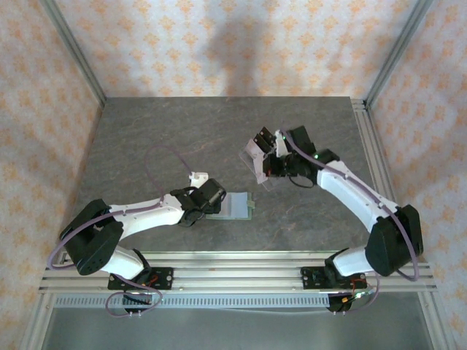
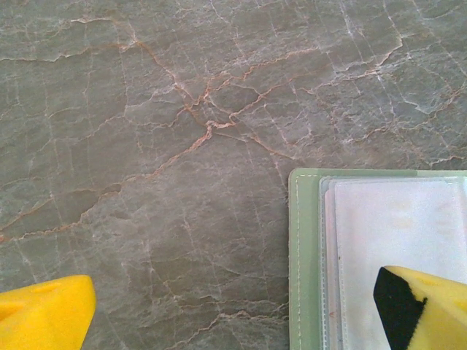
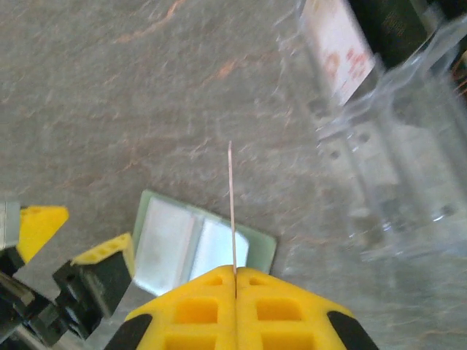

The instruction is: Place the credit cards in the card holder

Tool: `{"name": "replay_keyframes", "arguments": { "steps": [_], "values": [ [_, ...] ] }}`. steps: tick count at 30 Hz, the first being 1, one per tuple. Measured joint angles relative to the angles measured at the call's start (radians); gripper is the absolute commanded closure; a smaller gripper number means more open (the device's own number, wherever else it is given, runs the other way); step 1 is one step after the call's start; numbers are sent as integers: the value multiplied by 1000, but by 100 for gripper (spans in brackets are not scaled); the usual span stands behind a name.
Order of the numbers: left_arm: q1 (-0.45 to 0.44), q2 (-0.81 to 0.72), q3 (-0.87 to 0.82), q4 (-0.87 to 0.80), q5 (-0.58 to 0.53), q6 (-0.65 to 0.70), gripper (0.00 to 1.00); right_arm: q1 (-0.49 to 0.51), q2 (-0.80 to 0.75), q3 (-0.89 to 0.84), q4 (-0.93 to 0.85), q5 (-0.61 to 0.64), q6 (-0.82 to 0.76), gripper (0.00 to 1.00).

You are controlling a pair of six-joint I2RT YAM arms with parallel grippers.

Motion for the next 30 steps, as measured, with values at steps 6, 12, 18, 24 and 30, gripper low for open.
{"name": "replay_keyframes", "arguments": {
  "steps": [6,12,18,24,30],
  "values": [
    [0,32,2,7,7,19,0,117,-103,-287,294,-8,212,100],
    [0,75,2,23,10,23,0,215,-122,-453,552,29,361,100],
    [0,86,2,21,1,11,0,242,-56,-509,740,53,438,100],
    [0,86,-1,18,-3,-18,0,244,8,-536,853,60,473,100],
    [0,86,-7,18,-10,-34,0,246,48,-559,955,58,499,100]
  ]
}}
